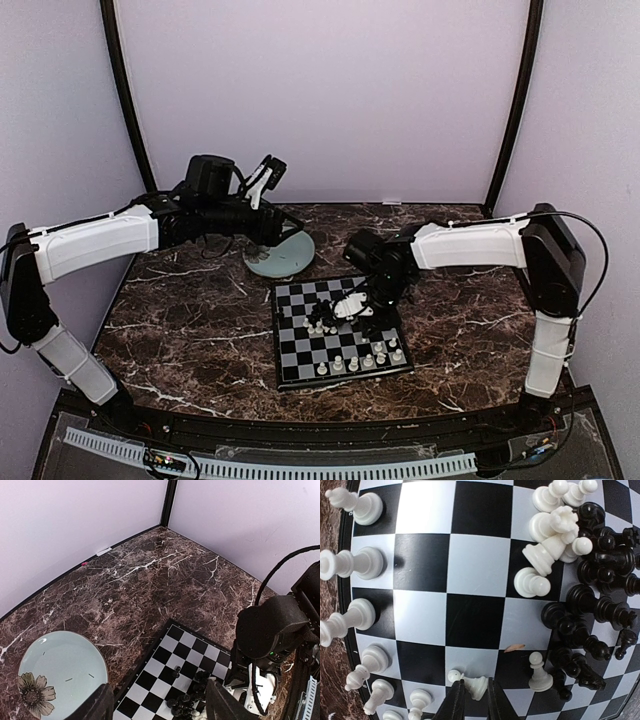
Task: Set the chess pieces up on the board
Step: Move the pawn on the chessboard.
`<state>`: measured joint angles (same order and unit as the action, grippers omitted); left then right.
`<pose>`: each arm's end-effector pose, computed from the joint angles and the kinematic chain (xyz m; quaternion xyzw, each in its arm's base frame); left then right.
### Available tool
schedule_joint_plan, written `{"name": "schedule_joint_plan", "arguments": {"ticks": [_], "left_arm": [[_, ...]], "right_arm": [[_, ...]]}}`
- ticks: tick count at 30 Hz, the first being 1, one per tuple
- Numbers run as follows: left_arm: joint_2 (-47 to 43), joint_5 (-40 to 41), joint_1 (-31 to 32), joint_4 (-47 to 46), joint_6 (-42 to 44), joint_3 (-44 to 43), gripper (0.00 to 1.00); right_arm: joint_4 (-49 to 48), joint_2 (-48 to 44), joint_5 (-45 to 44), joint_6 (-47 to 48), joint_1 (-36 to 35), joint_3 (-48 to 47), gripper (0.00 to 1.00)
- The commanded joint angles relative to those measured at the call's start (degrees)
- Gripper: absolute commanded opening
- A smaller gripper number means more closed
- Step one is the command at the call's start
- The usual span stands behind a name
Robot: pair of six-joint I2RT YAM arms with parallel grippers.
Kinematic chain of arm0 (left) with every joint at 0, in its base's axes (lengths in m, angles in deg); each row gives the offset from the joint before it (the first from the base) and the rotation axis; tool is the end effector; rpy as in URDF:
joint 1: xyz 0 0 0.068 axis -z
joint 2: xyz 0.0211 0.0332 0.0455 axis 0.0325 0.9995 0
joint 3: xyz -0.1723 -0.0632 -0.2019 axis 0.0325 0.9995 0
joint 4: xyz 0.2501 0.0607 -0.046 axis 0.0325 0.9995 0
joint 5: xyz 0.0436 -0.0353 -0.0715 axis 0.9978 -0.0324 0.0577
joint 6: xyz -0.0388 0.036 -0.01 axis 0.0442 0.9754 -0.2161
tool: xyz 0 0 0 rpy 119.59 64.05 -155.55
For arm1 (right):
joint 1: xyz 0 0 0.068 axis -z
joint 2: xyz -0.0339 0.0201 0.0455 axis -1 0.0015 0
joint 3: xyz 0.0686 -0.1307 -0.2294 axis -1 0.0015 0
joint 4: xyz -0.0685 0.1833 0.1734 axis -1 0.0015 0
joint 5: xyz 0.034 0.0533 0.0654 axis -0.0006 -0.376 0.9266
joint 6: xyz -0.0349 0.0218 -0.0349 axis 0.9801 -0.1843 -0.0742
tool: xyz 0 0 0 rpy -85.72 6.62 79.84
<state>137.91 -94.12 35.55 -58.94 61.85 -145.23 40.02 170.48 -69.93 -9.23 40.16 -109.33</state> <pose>0.2830 -0.2292 0.3257 0.3269 0.7486 -0.3014 0.4919 0.2362 0.2873 0.1773 -0.7770 0.6177 0.0732 0.0966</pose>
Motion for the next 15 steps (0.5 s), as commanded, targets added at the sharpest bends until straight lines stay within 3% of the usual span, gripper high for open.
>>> {"name": "schedule_joint_plan", "arguments": {"ticks": [1,4,15], "left_arm": [[-2.5,-0.7,0.1,-0.5,0.7,0.7,0.65],[-2.5,-0.7,0.0,-0.5,0.6,0.7,0.65],[-2.7,-1.1,0.1,-0.7,0.4,0.8,0.65]], "right_arm": [[0.7,2.6,-0.1,-2.5,1.4,-2.0,0.20],[1.2,2.5,1.1,-2.3,2.3,-1.8,0.28],[0.7,2.1,2.6,-2.8,2.4,-1.2,0.25]]}}
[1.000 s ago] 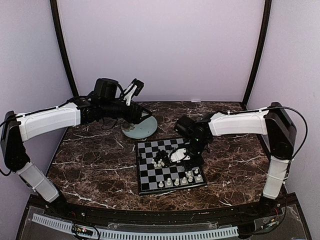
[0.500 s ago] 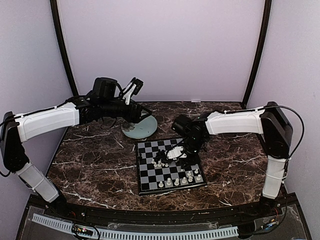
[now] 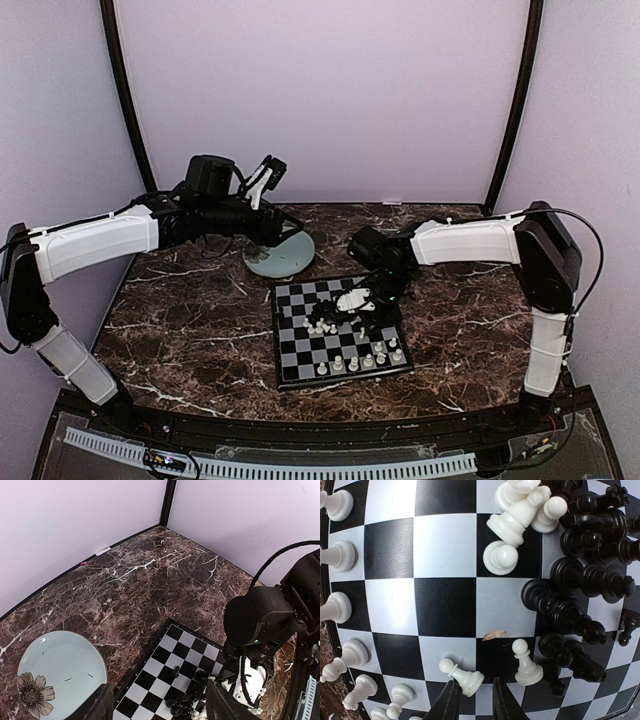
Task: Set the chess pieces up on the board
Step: Move the pawn on the chessboard, then pick up the pawn from the chessboard.
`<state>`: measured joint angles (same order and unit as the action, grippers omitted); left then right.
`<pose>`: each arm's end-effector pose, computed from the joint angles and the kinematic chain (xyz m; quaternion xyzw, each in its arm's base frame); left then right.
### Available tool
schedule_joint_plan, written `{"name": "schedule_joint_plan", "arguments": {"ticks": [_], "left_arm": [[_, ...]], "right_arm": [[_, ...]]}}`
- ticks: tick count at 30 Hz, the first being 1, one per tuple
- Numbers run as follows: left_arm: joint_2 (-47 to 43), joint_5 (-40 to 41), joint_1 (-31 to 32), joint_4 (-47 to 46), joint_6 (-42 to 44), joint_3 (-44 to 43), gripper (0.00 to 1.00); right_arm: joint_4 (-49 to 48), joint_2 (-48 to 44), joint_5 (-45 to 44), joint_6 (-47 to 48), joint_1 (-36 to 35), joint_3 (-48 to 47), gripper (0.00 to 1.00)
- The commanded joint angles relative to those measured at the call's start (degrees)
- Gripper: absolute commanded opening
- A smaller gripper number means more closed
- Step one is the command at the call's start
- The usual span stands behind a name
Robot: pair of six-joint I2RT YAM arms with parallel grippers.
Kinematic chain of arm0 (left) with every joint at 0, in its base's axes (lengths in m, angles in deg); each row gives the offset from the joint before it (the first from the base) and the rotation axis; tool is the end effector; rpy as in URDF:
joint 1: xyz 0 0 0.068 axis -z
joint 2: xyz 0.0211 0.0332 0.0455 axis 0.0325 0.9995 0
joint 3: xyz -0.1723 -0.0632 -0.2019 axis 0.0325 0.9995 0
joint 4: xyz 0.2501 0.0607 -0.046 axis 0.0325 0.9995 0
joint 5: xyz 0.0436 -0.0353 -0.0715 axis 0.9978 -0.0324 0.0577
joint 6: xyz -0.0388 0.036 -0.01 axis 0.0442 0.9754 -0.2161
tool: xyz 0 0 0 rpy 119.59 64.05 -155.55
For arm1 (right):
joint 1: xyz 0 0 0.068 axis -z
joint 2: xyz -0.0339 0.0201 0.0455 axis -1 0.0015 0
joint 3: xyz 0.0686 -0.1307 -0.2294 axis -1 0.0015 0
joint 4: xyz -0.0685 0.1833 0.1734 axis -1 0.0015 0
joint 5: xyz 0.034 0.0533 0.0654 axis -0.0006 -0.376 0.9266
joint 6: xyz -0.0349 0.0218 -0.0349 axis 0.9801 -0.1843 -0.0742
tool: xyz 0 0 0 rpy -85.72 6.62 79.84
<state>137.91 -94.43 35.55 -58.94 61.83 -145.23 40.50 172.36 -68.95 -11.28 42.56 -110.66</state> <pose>0.2829 -0.2293 0.3257 0.3281 0.7479 -0.3035 0.4909 0.2512 0.2816 0.1716 -0.7526 0.6475 0.0817 0.0880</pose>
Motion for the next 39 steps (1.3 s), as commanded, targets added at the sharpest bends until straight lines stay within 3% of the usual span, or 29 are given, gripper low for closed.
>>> {"name": "schedule_joint_plan", "arguments": {"ticks": [1,3,6,23,31,39], "left_arm": [[-2.6,-0.8,0.1,-0.7,0.4,0.8,0.65],[-2.7,-0.9,0.0,-0.7,0.4,0.8,0.65],[-2.8,-0.9,0.0,-0.8,0.3,0.8,0.65],[-3.1,-1.1,0.2,-0.9,0.3,0.9,0.65],[-3.0,-1.5,0.2,-0.9,0.1,0.8,0.65],[-2.7,-1.6,0.2,-1.0,0.1,0.8,0.65]], "right_arm": [[0.2,0.2,1.8,-0.7,0.0,0.2,0.27],[-0.3,-0.2,2.0,-0.7,0.0,0.6,0.33],[-1.7,-0.9,1.7,-0.6,-0.1,1.3,0.34],[-0.6,0.5,-0.2,2.5,-2.1,1.7,0.30],[0.0,-1.5,-2.4,2.7,-1.4,4.6,0.34],[-0.3,-1.3,-2.1,2.2,-1.3,4.4,0.30]]}}
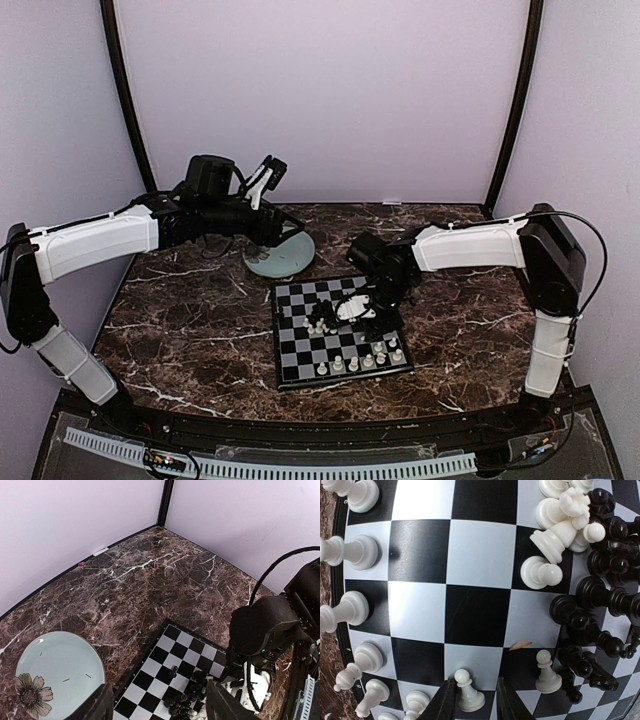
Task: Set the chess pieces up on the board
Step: Pick up the pawn from the chessboard, then pass from the right arm to the left
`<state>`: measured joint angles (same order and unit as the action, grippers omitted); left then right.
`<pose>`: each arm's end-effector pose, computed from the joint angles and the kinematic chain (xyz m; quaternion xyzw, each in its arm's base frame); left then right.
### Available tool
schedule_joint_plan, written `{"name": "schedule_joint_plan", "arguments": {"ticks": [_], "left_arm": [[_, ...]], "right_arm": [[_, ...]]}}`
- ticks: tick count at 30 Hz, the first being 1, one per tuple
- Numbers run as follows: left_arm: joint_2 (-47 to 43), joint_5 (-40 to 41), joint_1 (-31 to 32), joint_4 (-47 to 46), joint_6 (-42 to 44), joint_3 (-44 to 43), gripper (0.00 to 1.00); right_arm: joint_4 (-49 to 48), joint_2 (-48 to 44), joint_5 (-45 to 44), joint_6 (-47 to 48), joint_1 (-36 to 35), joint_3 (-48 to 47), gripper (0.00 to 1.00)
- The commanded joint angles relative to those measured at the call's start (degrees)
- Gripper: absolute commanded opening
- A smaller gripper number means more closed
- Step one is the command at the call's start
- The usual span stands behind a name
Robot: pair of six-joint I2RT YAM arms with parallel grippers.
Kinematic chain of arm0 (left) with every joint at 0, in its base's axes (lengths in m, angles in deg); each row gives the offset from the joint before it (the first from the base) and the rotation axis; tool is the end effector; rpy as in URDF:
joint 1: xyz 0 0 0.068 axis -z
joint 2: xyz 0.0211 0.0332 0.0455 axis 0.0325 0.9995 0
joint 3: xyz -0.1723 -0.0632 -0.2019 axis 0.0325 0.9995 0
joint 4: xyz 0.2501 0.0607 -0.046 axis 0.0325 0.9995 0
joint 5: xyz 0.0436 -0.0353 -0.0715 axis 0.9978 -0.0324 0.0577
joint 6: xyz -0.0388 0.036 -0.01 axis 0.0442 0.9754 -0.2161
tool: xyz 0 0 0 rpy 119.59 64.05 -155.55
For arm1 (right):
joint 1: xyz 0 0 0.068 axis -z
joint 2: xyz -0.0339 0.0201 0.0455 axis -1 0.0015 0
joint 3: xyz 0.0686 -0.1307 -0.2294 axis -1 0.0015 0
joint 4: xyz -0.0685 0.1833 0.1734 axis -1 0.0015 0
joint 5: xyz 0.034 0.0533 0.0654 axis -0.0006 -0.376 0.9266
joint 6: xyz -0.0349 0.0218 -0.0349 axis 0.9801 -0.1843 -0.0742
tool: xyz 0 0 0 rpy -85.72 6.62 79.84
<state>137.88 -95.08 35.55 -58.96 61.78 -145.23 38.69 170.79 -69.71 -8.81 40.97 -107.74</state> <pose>0.2825 -0.2295 0.3260 0.3306 0.7461 -0.3079 0.4891 0.2385 0.2822 0.1687 -0.7750 0.6207 0.0742 0.0925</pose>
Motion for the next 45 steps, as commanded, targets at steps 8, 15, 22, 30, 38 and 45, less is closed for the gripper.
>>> {"name": "schedule_joint_plan", "arguments": {"ticks": [8,15,22,30,38,45], "left_arm": [[-2.7,-1.1,0.2,-0.9,0.0,0.8,0.65],[-2.7,-1.3,0.1,-0.9,-0.1,0.8,0.65],[-2.5,-1.5,0.1,-1.1,-0.2,0.9,0.65],[-3.1,-2.3,0.5,-4.1,-0.3,2.7,0.63],[-2.3,-3.0,6.1,-11.9,-3.3,5.2,0.58],[3.5,-5.8,8.0,-18.2,-21.0,3.7,0.54]], "right_arm": [[1.3,-0.5,-2.2,-0.3,0.7,2.3,0.30],[1.2,-0.6,-1.1,-0.4,0.8,1.7,0.23],[0.5,-2.4,1.6,-2.8,2.2,0.2,0.19],[-2.1,-7.8,22.2,-12.2,11.5,-4.0,0.17],[-12.3,-13.0,40.0,-26.4,16.7,-0.7,0.17],[-19.1,-16.3,43.8,-32.7,17.2,3.1,0.17]]}}
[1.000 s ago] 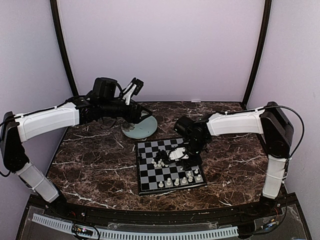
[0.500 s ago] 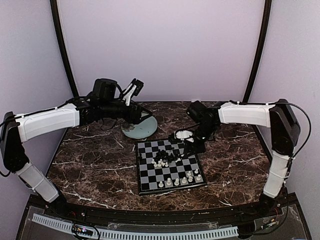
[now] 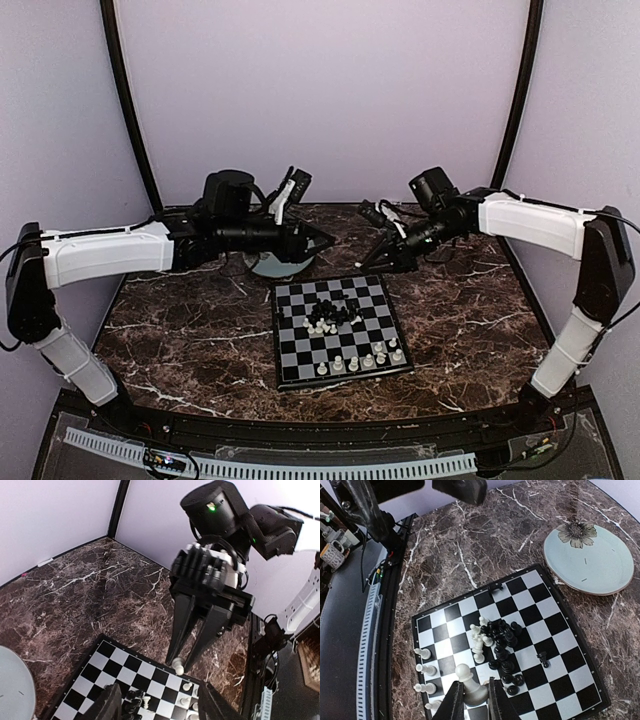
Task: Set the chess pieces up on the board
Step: Pass from the right arm to the left
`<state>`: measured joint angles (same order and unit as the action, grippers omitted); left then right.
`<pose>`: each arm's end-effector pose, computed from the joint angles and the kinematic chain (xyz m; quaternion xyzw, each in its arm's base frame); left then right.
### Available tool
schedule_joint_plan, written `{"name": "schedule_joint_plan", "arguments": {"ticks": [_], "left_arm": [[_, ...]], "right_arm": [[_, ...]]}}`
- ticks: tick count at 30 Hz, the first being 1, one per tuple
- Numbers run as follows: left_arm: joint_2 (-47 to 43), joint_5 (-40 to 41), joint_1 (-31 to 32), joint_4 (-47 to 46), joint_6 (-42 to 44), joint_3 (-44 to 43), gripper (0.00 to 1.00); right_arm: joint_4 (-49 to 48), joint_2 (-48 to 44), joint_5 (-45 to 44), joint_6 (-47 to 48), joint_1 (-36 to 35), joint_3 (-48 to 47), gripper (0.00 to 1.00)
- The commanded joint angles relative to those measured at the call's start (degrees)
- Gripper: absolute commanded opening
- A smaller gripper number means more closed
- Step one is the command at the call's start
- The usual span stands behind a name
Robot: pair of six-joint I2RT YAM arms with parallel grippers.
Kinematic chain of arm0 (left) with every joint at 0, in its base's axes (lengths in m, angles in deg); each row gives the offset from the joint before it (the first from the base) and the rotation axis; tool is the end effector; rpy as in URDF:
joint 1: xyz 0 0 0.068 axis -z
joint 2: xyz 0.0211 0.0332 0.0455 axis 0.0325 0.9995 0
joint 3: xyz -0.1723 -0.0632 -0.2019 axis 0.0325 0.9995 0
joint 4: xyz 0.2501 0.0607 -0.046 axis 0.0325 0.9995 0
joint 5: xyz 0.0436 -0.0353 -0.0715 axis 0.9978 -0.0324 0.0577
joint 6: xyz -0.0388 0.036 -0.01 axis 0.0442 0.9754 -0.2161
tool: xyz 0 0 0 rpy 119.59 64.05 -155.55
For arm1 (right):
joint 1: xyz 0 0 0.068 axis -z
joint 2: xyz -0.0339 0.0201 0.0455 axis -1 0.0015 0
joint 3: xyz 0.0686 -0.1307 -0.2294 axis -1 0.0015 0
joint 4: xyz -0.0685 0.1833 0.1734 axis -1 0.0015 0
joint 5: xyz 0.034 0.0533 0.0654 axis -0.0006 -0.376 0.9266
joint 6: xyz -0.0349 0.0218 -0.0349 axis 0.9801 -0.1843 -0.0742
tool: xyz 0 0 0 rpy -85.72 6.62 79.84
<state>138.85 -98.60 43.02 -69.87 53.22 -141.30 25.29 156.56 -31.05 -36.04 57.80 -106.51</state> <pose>0.2523 -0.2693 0.3156 0.3371 0.7086 -0.4080 0.4667 0.2891 0.2125 0.2683 -0.5307 0.6991 0.3984 0.2663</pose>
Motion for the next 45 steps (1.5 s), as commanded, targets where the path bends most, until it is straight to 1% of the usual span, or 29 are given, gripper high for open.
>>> {"name": "schedule_joint_plan", "arguments": {"ticks": [1,2,6,10,13,15,20,25,29,33,40,43,45], "left_arm": [[2.9,-2.3,1.1,-8.5,-14.1,0.1,0.54],[3.8,-2.4,1.4,-10.2,-16.6,0.5,0.55],[6.0,-2.4,2.7,-12.1,-20.0,0.1,0.53],[7.5,-4.7,3.2,-12.9,-20.2,-1.2,0.48],[8.3,-6.1,3.4,-12.2,-20.1,-2.5,0.47],[8.8,-6.1,3.6,-11.0,-19.9,-3.6,0.44],[10.0,-6.2,3.8,-9.8,-20.0,-4.3,0.42],[11.3,-6.7,3.9,-9.4,-20.4,-5.1,0.37],[11.7,-6.4,3.9,-9.1,-20.2,-5.6,0.38],[12.1,-6.5,4.0,-8.7,-20.0,-6.2,0.35],[12.7,-6.7,4.0,-8.5,-20.3,-6.3,0.25],[12.7,-6.7,4.0,-8.5,-20.5,-6.4,0.26],[12.7,-6.5,4.1,-8.3,-20.7,-6.5,0.30]], "right_arm": [[-6.0,-2.2,5.2,-5.8,0.5,2.2,0.17],[-6.3,-2.3,5.2,-6.2,0.5,2.4,0.17],[-7.3,-2.7,5.6,-6.7,0.7,3.3,0.17],[-7.8,-2.9,6.1,-7.1,0.8,3.4,0.17],[-8.0,-3.0,6.2,-7.5,1.0,3.4,0.17],[-8.1,-3.1,6.2,-7.7,1.1,3.5,0.17],[-8.4,-3.3,6.6,-8.1,1.3,3.4,0.17],[-8.5,-3.5,6.8,-8.3,1.4,3.4,0.17],[-8.4,-3.6,6.8,-8.3,1.4,3.4,0.18],[-8.4,-3.7,6.9,-8.4,1.5,3.4,0.17],[-8.5,-3.7,6.9,-8.6,1.6,3.5,0.18],[-8.5,-3.7,6.9,-8.6,1.7,3.4,0.18],[-8.6,-3.7,6.8,-8.7,1.7,3.4,0.18]]}}
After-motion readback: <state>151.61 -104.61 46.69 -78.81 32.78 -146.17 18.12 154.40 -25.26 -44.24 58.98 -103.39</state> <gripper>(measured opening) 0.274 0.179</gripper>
